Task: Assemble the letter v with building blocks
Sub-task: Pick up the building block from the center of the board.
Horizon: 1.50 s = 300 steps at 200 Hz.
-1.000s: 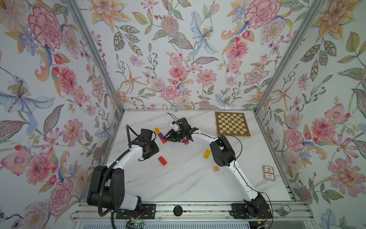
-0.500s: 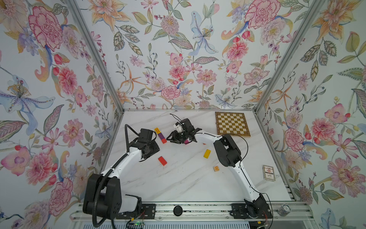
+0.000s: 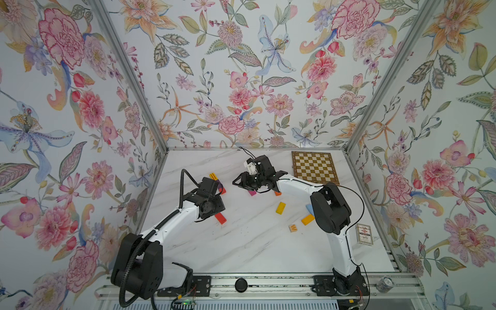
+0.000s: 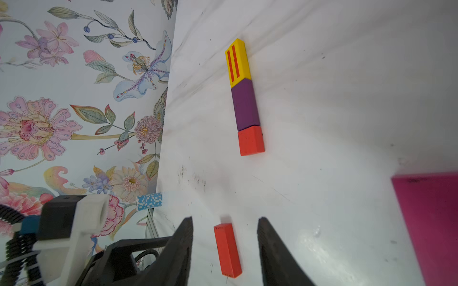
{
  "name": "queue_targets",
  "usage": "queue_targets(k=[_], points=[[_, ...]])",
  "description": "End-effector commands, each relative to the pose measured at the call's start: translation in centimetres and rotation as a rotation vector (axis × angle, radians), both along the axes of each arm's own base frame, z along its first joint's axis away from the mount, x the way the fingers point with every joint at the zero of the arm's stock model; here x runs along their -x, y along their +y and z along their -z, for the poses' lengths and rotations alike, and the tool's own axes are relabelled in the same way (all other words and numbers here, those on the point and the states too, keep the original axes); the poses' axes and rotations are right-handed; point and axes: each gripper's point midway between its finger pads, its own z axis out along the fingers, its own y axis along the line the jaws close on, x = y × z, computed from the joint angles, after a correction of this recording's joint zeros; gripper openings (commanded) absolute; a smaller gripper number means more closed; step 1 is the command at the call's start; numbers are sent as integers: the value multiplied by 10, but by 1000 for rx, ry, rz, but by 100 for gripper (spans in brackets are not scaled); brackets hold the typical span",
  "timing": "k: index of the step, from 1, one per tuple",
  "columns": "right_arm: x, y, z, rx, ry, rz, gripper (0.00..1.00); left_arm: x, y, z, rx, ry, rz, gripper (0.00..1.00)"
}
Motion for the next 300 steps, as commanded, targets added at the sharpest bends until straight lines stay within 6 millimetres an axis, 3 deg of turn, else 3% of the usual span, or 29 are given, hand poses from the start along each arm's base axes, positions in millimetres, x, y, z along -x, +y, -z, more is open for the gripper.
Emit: queue_targets(k=[1,48,130,137,167,249,271,300], points=[[-1,-13,-6,25,-53,26,45,12,0,16,-43,64,4,62],[8,-27,3,41,-40,48,44,18,-10,35,-65,129,42,65],[10,-26,4,26,-38,45,43,23,-9,51,-124,190,45,65],[10,-26,5,24,-36,43,43,24,-10,63,-136,226,46,65],[10,-26,5,24,-34,43,42,20,-13,70,-124,231,33,63],[8,-25,10,21,-23,42,42,27,3,78,-227,266,49,47],[8,-25,11,22,-16,41,42,23,0,77,-221,257,66,37],[7,-26,11,22,-16,42,41,16,-5,69,-210,235,99,17]])
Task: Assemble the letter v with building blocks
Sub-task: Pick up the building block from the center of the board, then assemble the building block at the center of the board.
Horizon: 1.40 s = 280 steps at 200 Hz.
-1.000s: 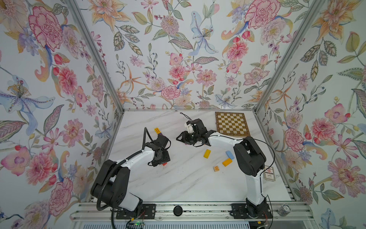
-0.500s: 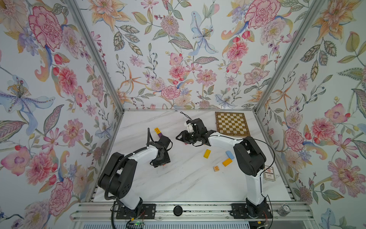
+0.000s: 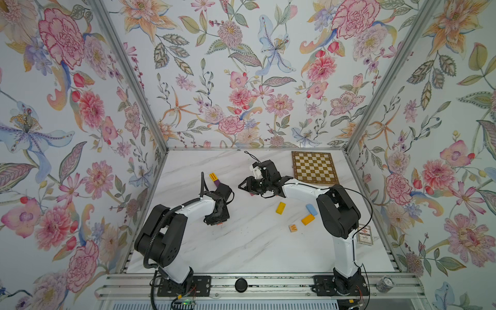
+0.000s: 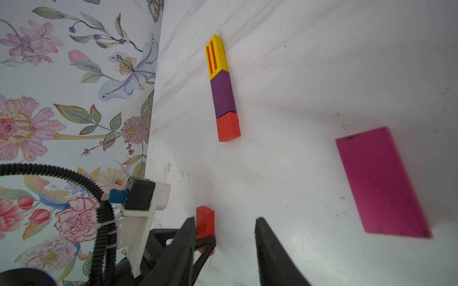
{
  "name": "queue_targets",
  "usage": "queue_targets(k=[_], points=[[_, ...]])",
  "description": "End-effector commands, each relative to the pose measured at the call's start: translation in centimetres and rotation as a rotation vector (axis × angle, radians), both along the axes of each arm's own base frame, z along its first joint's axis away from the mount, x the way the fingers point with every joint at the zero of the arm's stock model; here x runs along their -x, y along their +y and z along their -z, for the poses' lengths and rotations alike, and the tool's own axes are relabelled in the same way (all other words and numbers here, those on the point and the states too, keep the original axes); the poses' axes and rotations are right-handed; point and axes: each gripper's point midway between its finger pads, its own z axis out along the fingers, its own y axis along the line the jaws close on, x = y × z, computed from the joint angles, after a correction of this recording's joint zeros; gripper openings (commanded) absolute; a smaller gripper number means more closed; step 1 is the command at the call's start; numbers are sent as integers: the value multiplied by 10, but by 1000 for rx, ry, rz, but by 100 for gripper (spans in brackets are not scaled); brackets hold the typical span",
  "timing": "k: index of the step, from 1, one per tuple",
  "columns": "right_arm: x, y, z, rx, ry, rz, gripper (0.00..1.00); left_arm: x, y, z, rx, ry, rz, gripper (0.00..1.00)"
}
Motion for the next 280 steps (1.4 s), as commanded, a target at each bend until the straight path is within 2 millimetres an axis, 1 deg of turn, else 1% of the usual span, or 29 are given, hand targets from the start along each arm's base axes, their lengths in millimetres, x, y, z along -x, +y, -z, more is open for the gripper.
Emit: queue_targets(k=[1,14,35,62,77,92,109,122,135,147,165,184,214,250,280], points=[[-4,-2,-7,-17,-10,3,41,-3,-2,0,-19,10,36,17],[-4,-3,-8,-20,-11,5,41,-9,-3,-8,-19,-5,50,11],[-4,-3,-18,-55,-12,-1,41,-26,-11,-28,-7,-60,87,9],[-7,-8,-35,-103,-30,6,41,-63,-25,-65,-12,-165,182,7],[-7,-13,-43,-116,-44,15,41,-84,-32,-80,-35,-201,245,5],[-9,-18,-53,-128,-62,25,41,-105,-39,-93,-63,-220,316,4],[-9,-26,-60,-135,-76,39,41,-128,-48,-98,-81,-226,393,4],[-10,-33,-64,-137,-84,52,41,-144,-55,-96,-81,-214,453,4],[-10,-41,-66,-135,-87,66,41,-158,-60,-89,-74,-189,508,4],[-10,-48,-69,-135,-93,78,41,-167,-66,-82,-60,-157,563,5],[-7,-58,-71,-127,-99,91,41,-181,-65,-72,-60,-126,614,1],[-4,-68,-70,-111,-104,109,41,-191,-63,-61,-32,-105,647,0],[3,-74,-67,-98,-97,117,41,-190,-72,-48,83,-57,742,1],[5,-76,-65,-94,-92,119,41,-191,-62,-33,24,15,822,2],[4,-76,-64,-91,-90,120,41,-191,-59,-25,3,43,879,2]])
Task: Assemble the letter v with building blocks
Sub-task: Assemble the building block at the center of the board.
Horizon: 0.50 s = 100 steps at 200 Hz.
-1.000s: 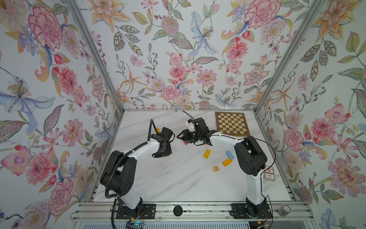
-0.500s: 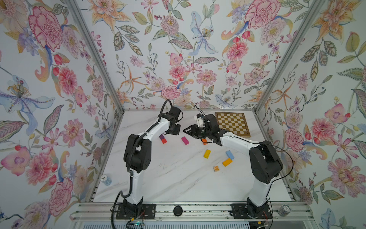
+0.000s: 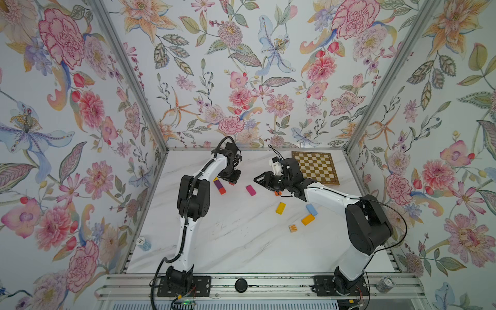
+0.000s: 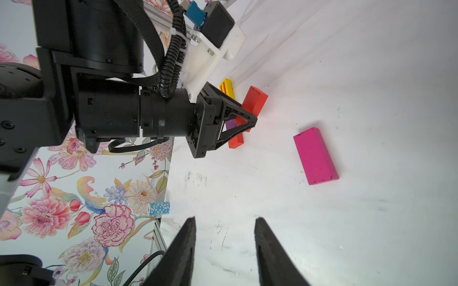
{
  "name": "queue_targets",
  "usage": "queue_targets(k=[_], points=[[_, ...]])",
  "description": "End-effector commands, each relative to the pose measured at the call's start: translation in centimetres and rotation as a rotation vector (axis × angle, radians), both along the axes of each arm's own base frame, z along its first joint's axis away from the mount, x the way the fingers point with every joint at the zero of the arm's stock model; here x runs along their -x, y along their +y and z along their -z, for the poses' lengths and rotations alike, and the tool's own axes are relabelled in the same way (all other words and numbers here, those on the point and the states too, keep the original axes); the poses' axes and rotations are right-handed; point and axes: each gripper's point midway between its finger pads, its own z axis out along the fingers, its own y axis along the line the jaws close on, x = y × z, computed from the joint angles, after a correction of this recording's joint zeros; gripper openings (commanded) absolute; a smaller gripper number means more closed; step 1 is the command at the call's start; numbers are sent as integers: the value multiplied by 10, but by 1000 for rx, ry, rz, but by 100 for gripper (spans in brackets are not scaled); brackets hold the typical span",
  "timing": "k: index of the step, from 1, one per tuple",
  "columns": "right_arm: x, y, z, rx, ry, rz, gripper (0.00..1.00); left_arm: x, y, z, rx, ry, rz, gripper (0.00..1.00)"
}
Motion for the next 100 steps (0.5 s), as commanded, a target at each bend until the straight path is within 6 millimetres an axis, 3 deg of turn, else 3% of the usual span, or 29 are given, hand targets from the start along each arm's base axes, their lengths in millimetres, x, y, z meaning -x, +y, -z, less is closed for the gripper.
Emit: queue_targets(k=[1,100], points=[[1,-3,-4,7,-19,5,41,10,3,8,-39,55,94,2],[2,-3,3,12,-1,6,41,9,14,21,-91,66,136,10]])
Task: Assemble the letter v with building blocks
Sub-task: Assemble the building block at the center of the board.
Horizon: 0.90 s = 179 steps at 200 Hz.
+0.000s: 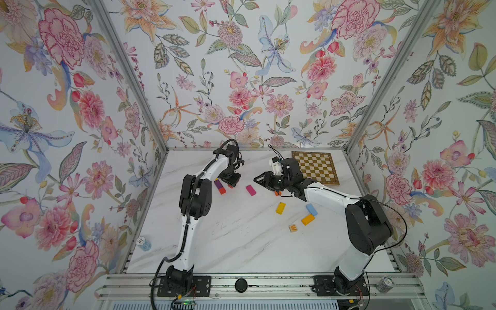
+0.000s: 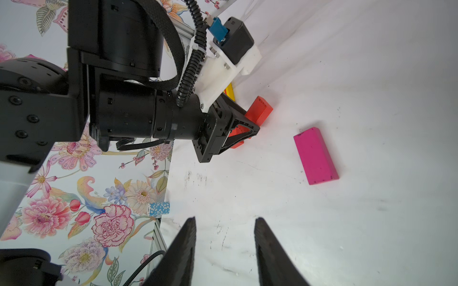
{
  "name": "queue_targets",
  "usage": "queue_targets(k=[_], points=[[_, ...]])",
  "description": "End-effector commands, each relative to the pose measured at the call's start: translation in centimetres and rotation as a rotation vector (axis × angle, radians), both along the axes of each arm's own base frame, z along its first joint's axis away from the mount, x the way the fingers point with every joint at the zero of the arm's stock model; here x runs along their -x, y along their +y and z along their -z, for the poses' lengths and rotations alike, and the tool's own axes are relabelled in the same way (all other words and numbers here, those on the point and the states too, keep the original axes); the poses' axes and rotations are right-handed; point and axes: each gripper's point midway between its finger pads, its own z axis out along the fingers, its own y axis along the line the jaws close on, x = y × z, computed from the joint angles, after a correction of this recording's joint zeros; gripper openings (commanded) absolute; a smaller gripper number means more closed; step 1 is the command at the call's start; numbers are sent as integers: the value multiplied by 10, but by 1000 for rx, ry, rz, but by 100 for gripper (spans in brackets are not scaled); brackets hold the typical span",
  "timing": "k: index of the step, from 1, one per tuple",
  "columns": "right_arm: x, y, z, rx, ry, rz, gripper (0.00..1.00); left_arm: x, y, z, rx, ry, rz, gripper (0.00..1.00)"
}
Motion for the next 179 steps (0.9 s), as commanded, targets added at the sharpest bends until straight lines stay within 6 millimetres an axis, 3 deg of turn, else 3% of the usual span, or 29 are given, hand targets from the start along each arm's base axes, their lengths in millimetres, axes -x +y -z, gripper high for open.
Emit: queue_targets(k=[1,70,163,179], points=[[2,-3,3,12,0,6,41,1,7,7,-33,24,26,10],[2,-2,6,12,4,4,41,2,13,14,-70,34,22,16],[0,-1,6,10,7,3,41,0,14,10,-72,20,13,43],[0,0,6,9,7,1,41,-3,13,3,-67,1,-3,53]])
